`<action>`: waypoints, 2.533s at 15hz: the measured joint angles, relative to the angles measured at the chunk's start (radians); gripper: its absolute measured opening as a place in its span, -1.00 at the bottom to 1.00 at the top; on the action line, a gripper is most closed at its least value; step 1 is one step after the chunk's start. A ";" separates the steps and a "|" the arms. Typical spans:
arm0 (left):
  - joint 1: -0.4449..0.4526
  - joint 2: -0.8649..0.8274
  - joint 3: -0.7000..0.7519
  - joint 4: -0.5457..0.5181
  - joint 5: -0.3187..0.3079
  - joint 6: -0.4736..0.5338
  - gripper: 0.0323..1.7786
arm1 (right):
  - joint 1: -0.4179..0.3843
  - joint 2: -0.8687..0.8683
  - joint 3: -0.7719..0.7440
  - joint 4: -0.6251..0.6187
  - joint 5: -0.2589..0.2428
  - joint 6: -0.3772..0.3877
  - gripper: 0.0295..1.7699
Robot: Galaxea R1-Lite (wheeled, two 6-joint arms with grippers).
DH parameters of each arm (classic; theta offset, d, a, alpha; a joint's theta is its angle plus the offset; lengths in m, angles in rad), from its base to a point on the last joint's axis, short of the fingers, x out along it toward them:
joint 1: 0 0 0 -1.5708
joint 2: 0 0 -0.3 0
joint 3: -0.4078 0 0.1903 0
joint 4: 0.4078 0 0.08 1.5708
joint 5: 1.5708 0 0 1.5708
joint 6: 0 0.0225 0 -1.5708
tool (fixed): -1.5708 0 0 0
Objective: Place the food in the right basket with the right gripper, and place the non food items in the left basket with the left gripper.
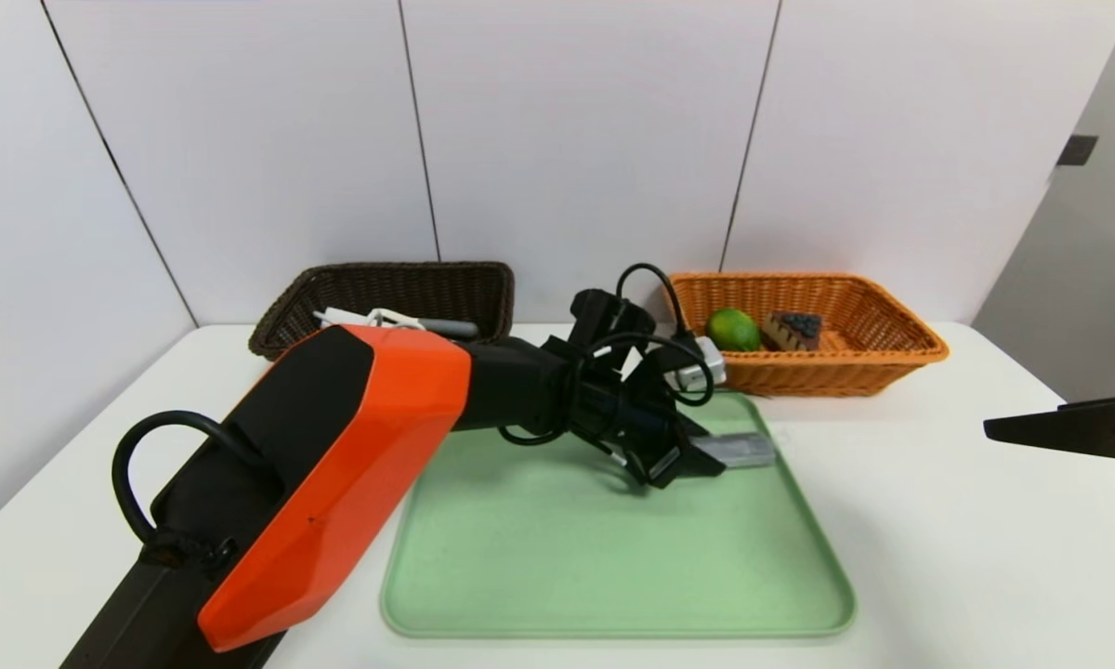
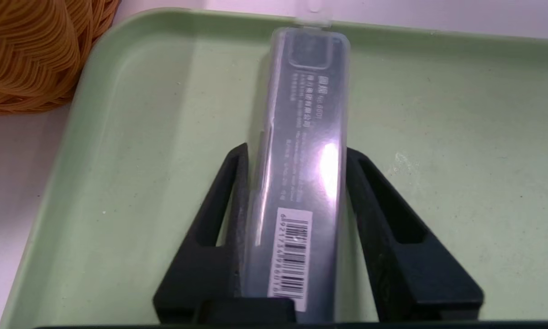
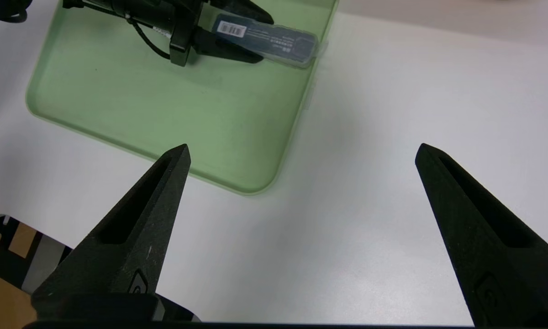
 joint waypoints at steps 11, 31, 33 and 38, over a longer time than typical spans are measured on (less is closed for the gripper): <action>0.003 -0.153 0.005 0.133 0.000 0.001 -0.38 | 0.000 0.000 0.003 0.000 0.000 0.004 0.92; 0.468 -0.421 0.012 0.194 0.138 -0.043 -0.38 | -0.001 -0.006 0.008 0.000 -0.001 0.004 0.92; 0.490 -0.382 0.012 0.194 0.137 -0.056 -0.38 | -0.001 -0.006 0.009 0.000 -0.001 0.003 0.92; 0.498 -0.300 0.012 0.191 0.135 -0.104 -0.38 | -0.002 -0.005 0.009 0.000 -0.002 0.003 0.92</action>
